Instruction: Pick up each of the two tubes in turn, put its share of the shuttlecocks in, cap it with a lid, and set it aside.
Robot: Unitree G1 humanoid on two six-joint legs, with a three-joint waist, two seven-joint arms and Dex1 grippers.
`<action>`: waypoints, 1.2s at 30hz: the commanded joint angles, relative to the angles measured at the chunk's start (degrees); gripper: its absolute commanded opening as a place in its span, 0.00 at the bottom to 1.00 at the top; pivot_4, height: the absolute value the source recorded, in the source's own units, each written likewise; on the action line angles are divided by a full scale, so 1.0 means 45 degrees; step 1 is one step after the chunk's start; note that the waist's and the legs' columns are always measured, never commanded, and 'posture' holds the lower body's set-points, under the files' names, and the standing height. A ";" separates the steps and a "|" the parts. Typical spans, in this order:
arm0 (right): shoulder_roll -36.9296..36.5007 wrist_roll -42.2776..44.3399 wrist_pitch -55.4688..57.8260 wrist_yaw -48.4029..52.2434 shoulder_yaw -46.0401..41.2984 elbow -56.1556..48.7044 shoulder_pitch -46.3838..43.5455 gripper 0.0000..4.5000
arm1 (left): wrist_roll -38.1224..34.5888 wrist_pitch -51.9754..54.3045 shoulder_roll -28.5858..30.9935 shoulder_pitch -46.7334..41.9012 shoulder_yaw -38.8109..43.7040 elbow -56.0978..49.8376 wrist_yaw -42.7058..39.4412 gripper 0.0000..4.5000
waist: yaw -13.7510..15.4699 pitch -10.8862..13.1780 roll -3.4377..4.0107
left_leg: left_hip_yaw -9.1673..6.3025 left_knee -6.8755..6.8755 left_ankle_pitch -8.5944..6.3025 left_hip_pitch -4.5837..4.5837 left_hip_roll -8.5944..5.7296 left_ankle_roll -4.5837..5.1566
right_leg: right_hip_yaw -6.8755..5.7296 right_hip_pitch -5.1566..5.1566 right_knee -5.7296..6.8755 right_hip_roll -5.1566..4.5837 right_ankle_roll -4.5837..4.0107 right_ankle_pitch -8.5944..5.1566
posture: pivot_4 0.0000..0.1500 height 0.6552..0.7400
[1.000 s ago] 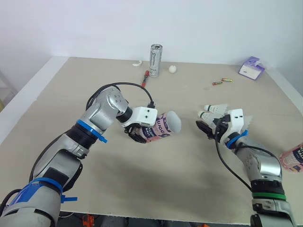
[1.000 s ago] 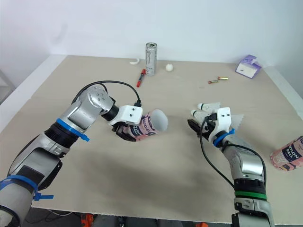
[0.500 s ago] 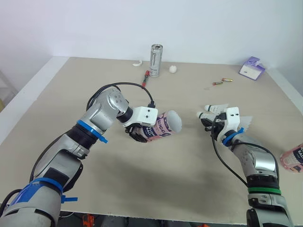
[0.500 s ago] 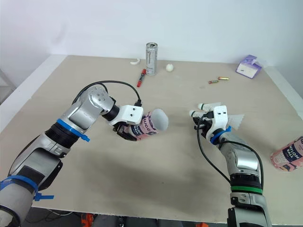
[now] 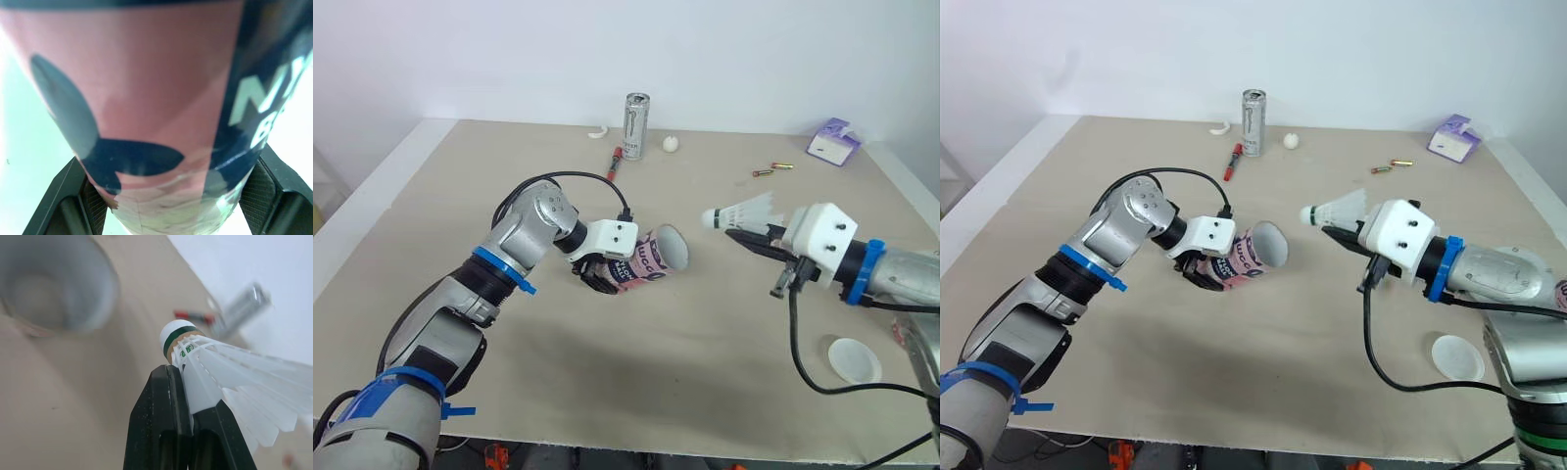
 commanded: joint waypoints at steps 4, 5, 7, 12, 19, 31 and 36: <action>-0.0248 -0.0089 -0.0972 0.0803 0.0535 -0.0700 -0.0644 0.03 | 0.0004 -0.0068 -0.0157 -0.0095 -0.0079 0.0208 -0.0006 0.69 | 0.0000 0.0001 -0.0003 | 0.0008 0.0039 -0.0003 -0.0013 0.0001 0.0005 | 0.0007 0.0002 0.0000 -0.0004 0.0004 0.0006 | 1.00 1.00; -0.0175 -0.0209 -0.1044 0.0809 0.0782 -0.0655 -0.0725 0.03 | 0.0000 -0.0053 -0.0163 -0.0091 -0.0073 0.0205 -0.0002 0.69 | 0.0000 0.0001 -0.0003 | 0.0009 0.0040 -0.0003 -0.0012 0.0001 0.0006 | 0.0008 0.0000 0.0000 -0.0004 0.0002 0.0008 | 1.00 1.00; -0.0131 -0.0475 -0.1330 0.0930 0.1213 -0.0561 -0.0882 0.03 | 0.0000 -0.0019 -0.0177 -0.0085 -0.0062 0.0191 0.0013 0.69 | 0.0002 0.0001 -0.0003 | 0.0007 0.0040 -0.0003 -0.0012 0.0002 0.0006 | 0.0008 0.0000 0.0001 -0.0003 0.0000 0.0008 | 1.00 1.00; 0.0061 -0.0758 -0.1416 0.1037 0.2013 -0.0346 -0.1623 0.03 | -0.0005 0.0036 -0.0159 -0.0061 0.0004 0.0209 0.0060 0.69 | 0.0005 0.0001 -0.0003 | 0.0010 0.0041 -0.0005 -0.0019 0.0001 0.0007 | 0.0009 -0.0005 0.0000 -0.0005 0.0002 0.0006 | 1.00 1.00; 0.0113 -0.1012 -0.1500 0.1310 0.2586 0.0058 -0.2342 0.23 | -0.0026 0.0115 -0.0109 0.0006 0.0030 0.0158 0.0099 0.69 | 0.0007 0.0001 -0.0003 | 0.0009 0.0045 -0.0005 -0.0019 0.0001 0.0008 | 0.0009 -0.0005 0.0001 -0.0005 0.0000 0.0007 | 1.00 1.00; 0.1421 0.2852 0.1890 -0.0666 -0.1869 0.0368 -0.0341 0.99 | -0.0041 -0.0018 -0.0184 -0.0094 0.0035 0.0369 0.0150 0.69 | 0.0037 0.0003 -0.0010 | -0.0008 0.0049 -0.0005 -0.0027 0.0000 0.0009 | 0.0003 0.0004 0.0002 -0.0006 0.0003 0.0010 | 1.00 1.00; 0.2513 0.3153 0.3062 -0.2702 -0.4272 0.2584 0.0925 0.99 | -0.0029 -0.0096 -0.0246 -0.0158 0.0048 0.0448 0.0116 0.69 | 0.0040 -0.0003 -0.0027 | -0.0003 0.0062 -0.0005 -0.0028 -0.0006 0.0018 | 0.0008 0.0010 0.0002 -0.0013 0.0009 0.0016 | 1.00 1.00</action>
